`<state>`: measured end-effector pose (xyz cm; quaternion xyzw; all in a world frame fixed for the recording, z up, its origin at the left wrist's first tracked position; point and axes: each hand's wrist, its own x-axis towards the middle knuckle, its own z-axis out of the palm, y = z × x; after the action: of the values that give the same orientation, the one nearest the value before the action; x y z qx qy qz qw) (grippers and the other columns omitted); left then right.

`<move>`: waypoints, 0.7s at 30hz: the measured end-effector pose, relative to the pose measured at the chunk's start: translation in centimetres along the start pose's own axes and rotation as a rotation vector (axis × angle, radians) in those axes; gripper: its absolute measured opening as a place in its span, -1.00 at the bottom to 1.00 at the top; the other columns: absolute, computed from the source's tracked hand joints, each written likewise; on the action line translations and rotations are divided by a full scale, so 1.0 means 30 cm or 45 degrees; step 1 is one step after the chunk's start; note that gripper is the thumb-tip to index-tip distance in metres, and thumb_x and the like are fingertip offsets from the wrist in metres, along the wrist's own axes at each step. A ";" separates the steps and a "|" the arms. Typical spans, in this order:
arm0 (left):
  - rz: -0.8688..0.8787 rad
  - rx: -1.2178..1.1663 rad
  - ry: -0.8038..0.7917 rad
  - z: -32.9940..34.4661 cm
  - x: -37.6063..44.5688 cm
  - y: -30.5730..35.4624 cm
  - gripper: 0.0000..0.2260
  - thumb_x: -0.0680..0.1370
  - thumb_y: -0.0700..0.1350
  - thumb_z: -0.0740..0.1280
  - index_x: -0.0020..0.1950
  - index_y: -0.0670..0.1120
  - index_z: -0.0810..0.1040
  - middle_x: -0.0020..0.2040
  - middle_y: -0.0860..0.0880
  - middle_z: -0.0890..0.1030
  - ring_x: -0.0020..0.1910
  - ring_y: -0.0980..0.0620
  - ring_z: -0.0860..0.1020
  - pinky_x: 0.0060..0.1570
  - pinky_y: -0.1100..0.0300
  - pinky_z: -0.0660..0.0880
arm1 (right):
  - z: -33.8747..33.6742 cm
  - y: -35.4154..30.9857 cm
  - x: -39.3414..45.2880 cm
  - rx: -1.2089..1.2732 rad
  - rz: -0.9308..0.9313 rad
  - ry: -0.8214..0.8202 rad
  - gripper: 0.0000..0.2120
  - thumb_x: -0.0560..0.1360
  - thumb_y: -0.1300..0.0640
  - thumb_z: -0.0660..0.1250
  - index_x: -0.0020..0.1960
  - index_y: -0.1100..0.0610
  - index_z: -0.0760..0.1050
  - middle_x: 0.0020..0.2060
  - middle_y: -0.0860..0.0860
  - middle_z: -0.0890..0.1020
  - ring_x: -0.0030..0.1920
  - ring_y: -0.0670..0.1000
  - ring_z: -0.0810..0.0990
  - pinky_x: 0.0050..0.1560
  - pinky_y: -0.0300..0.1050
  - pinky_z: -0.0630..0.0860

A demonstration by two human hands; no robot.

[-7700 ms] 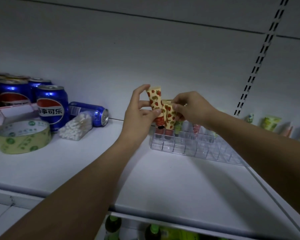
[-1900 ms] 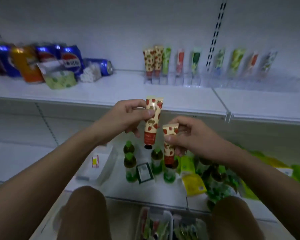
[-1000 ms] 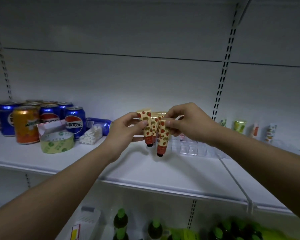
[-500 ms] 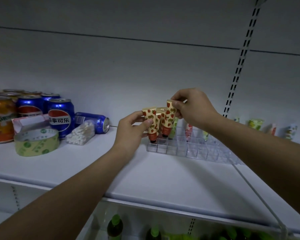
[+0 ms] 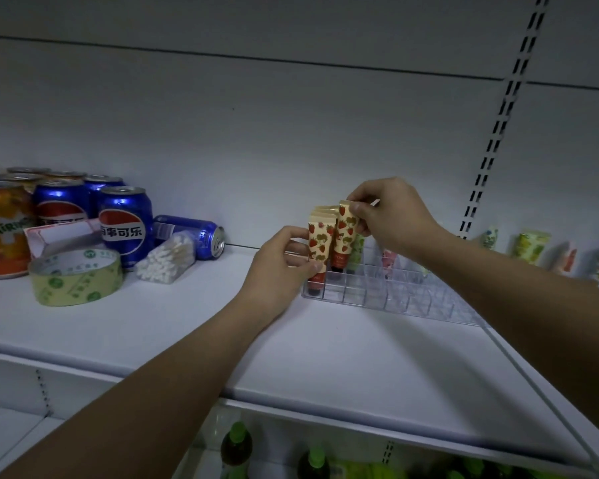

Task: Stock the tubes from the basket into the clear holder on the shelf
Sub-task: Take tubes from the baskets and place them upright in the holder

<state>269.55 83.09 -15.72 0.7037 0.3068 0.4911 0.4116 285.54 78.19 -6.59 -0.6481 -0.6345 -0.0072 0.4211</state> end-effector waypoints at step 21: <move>-0.020 0.150 0.180 -0.012 -0.081 0.059 -0.60 0.47 -0.13 0.48 0.26 -0.01 0.46 0.07 0.01 0.58 0.05 0.03 0.54 -0.06 0.29 0.47 | -0.097 -0.048 -0.161 -0.344 0.117 -0.295 -0.71 0.65 0.07 0.13 0.29 0.18 0.43 0.20 0.15 0.55 0.08 0.11 0.56 0.16 0.07 0.51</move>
<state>268.47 80.33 -15.14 0.6879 0.3689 0.5175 0.3507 284.94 72.42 -6.57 -0.7236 -0.6418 0.0016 0.2542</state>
